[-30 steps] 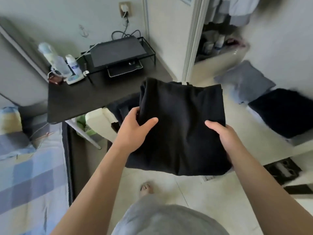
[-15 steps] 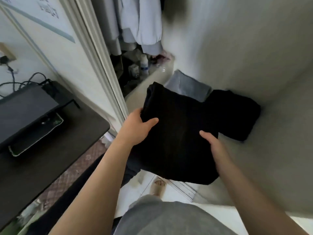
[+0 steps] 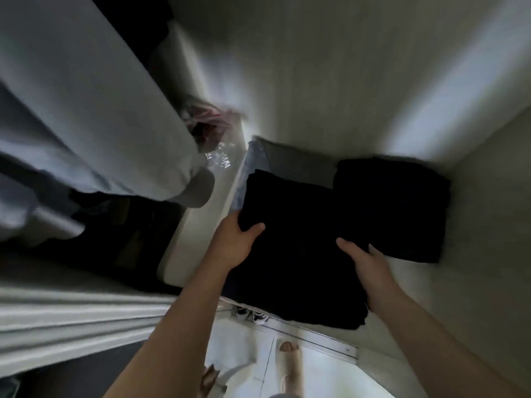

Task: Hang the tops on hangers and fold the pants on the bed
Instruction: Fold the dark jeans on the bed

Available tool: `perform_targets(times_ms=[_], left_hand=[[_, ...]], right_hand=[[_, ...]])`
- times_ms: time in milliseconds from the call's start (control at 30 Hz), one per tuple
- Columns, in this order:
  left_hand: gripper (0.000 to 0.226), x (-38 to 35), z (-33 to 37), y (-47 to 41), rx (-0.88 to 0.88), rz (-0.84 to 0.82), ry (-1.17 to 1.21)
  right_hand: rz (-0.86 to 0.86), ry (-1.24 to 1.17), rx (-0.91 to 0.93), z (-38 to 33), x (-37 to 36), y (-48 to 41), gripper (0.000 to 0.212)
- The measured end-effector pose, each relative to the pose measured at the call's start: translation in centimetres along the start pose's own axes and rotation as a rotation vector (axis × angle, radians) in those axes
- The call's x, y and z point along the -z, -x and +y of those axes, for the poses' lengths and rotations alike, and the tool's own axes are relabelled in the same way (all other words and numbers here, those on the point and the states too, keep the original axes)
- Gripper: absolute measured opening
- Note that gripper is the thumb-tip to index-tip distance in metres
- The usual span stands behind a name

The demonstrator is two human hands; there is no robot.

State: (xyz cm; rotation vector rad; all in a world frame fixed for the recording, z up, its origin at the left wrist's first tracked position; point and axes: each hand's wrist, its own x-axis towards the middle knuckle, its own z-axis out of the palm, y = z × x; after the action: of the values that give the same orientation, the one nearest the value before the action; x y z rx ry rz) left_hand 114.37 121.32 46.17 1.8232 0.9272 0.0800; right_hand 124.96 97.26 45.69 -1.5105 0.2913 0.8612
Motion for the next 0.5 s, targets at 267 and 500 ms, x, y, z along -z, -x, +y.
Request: perform_targets(times_ms=[267,500], left_hand=[[0.042,-3.1,-0.2,-11.5,-0.005,0.060,-0.056],[0.040,-2.9,0.4,-20.6,-0.049,0.237,-0.132]], right_hand=[[0.039,0.085,0.016,-2.1,-1.4,-9.4,0.023],[-0.011,0.160,0.046,-5.4,-4.8,-16.8,0.036]])
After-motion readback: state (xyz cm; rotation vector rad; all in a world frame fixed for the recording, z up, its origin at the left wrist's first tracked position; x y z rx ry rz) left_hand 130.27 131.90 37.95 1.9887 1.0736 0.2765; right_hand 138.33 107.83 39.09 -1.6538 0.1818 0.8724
